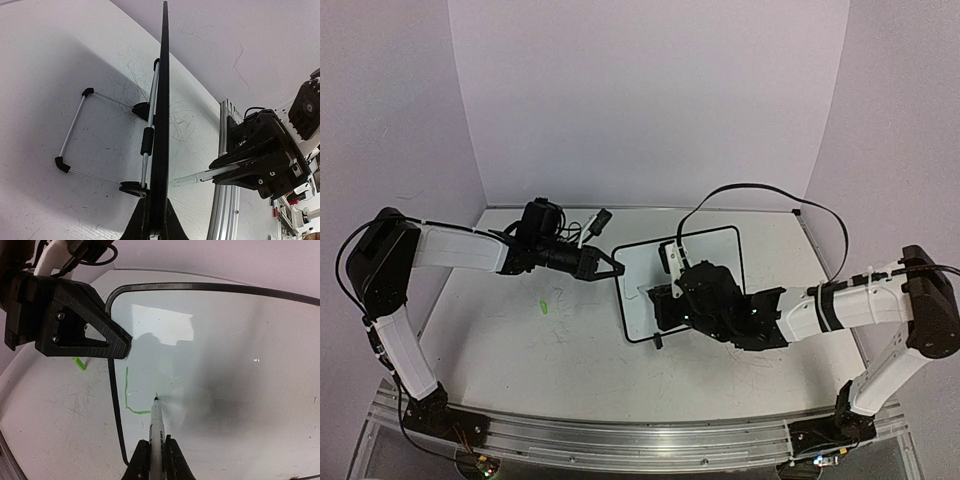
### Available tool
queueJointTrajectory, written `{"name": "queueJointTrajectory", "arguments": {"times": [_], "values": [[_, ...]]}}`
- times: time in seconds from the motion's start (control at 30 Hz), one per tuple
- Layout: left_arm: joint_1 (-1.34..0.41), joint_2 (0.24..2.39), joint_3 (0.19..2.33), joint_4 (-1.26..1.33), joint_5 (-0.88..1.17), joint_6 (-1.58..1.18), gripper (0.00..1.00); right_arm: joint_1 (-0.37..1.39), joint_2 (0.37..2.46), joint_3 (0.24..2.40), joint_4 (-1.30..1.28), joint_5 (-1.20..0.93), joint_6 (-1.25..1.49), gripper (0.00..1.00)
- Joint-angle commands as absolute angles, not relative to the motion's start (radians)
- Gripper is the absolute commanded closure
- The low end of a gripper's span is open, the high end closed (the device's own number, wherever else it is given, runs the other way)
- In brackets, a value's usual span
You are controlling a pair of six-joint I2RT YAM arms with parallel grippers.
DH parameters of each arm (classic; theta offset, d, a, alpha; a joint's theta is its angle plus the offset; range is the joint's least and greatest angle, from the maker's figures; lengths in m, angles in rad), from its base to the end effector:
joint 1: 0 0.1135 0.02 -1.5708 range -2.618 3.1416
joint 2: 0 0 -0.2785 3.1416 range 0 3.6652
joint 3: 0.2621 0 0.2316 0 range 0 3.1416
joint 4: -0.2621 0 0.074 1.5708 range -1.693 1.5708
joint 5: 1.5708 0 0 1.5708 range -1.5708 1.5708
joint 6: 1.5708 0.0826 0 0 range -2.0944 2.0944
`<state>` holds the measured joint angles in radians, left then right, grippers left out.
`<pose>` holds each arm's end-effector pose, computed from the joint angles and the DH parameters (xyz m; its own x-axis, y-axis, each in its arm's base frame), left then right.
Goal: Write a sentence on the whiteboard
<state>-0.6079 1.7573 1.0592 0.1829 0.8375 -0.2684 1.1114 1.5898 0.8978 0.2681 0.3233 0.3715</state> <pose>0.2884 -0.2755 0.2257 -0.6321 0.2236 -0.7420 0.7730 0.2483 -0.5837 0.1896 0.3242 0.2328 -0.4318 -0.0967 -0.8968 -0.6060 0.7674 0.2091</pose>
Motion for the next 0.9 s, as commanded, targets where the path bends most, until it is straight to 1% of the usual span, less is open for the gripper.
{"name": "queueJointTrajectory", "arguments": {"times": [0.0, 0.87], "values": [[-0.609, 1.723, 1.079, 0.163, 0.88, -0.278, 1.0, 1.113, 1.601, 0.926, 0.264, 0.342, 0.391, 1.0], [-0.609, 1.725, 1.077, 0.16, 0.878, -0.275, 1.0, 1.114, 1.585, 0.869, 0.246, 0.32, 0.436, 1.0]]}}
